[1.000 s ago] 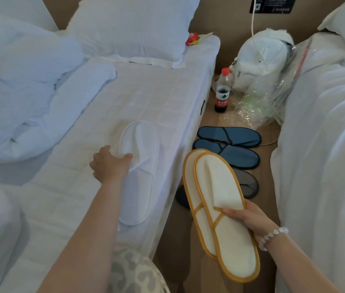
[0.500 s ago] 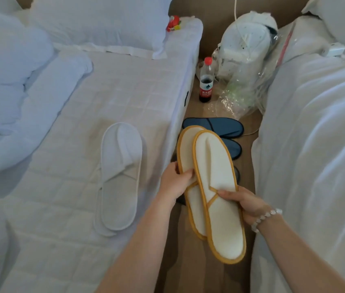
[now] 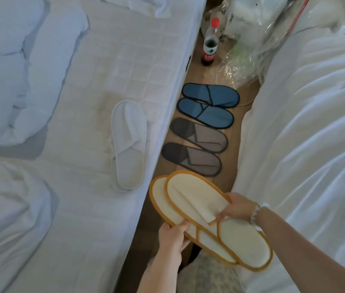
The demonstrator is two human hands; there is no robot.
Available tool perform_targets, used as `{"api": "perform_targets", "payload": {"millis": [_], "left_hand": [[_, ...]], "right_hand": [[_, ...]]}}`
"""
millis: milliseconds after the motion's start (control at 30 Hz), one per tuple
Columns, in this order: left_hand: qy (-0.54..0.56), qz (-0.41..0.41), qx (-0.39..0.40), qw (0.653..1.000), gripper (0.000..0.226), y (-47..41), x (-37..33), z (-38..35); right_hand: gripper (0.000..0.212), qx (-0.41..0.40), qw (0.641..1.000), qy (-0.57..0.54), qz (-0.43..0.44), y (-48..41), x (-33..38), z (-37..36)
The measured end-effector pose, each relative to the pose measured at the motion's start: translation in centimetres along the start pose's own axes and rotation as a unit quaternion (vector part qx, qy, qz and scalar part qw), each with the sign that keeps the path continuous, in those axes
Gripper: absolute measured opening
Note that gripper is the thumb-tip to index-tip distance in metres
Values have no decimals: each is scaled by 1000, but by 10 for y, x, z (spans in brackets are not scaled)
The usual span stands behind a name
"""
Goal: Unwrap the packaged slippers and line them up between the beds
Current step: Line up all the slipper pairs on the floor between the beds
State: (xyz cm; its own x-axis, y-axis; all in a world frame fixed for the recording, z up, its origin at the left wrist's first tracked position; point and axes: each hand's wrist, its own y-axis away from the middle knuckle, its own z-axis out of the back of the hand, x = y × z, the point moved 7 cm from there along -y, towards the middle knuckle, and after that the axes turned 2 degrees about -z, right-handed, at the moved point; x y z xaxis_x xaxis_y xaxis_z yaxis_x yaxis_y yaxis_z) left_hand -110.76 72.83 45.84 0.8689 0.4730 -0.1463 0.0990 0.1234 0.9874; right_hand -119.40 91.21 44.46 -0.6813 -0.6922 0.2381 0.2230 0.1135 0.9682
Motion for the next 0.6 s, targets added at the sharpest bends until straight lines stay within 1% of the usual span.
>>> {"api": "perform_targets", "payload": {"millis": [67, 133, 167, 233, 300, 400, 500, 533, 600], "left_hand": [[30, 25, -13, 999, 42, -14, 12, 4], [40, 33, -27, 998, 46, -39, 17, 8], [42, 33, -35, 998, 48, -53, 20, 9], [40, 33, -42, 998, 49, -82, 23, 10], [38, 36, -48, 997, 47, -107, 29, 12], [40, 34, -53, 997, 47, -136, 36, 12], [18, 29, -58, 998, 47, -159, 44, 18], [0, 25, -57, 998, 48, -168, 46, 21], [-26, 9, -57, 998, 48, -191, 50, 29]], "right_hand": [[51, -4, 999, 47, -10, -11, 6, -4], [65, -17, 995, 103, 0, -33, 15, -9], [70, -27, 991, 132, 9, -47, 20, -12], [73, -59, 983, 170, 24, -74, 22, -18], [73, -76, 984, 162, 21, -99, 17, -26], [71, -92, 990, 106, 8, -128, -3, -34], [67, -144, 988, 59, 3, -146, -20, -30], [66, -168, 984, 60, 11, -151, -23, -26], [62, -208, 973, 95, 20, -164, -28, -19]]}}
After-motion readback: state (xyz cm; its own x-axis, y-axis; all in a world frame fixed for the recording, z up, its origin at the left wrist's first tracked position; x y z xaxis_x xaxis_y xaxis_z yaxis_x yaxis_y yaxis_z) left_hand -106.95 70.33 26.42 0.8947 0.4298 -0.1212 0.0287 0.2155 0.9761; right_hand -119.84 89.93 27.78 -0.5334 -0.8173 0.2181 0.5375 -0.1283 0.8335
